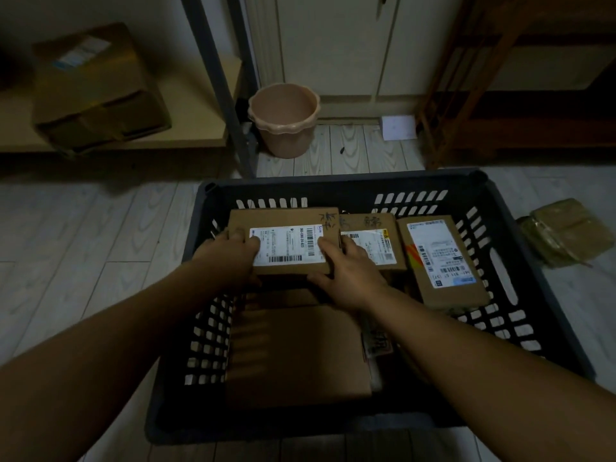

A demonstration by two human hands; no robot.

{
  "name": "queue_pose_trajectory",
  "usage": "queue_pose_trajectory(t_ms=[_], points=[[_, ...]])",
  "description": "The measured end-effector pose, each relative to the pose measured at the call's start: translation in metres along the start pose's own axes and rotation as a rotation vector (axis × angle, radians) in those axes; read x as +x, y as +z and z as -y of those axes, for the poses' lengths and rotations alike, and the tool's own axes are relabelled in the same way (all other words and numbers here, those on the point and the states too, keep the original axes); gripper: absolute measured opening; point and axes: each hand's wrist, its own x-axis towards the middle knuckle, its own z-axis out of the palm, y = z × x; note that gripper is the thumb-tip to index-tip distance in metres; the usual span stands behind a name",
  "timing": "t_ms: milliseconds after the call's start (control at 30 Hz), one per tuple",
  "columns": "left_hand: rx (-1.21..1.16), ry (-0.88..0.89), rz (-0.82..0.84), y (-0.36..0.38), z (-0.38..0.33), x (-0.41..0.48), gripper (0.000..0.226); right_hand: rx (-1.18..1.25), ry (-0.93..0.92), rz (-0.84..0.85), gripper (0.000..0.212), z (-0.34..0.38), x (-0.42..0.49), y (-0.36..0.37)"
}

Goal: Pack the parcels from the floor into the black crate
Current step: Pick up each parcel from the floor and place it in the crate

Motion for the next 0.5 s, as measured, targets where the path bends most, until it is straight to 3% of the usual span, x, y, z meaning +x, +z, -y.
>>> queue_pose_trajectory(t_ms=[133,200,333,500], points=[[-0.200,-0.031,0.102,-0.039,0.000,-0.023,0.095,0.020,0.098,0.116,0.090,0.008,-0.016,-0.043],[-0.291,0.005,0.102,-0.076,-0.001,-0.053,0.088,0.047,0.148,0.145,0.091,0.014,-0.039,-0.081],[-0.489,0.093,0.060,-0.168,-0.005,-0.137,0.047,0.004,0.230,0.174,0.083,0.032,-0.092,-0.181],[-0.536,0.131,0.006,-0.291,-0.013,-0.257,0.047,0.108,0.267,0.161,0.060,0.071,-0.167,-0.322]])
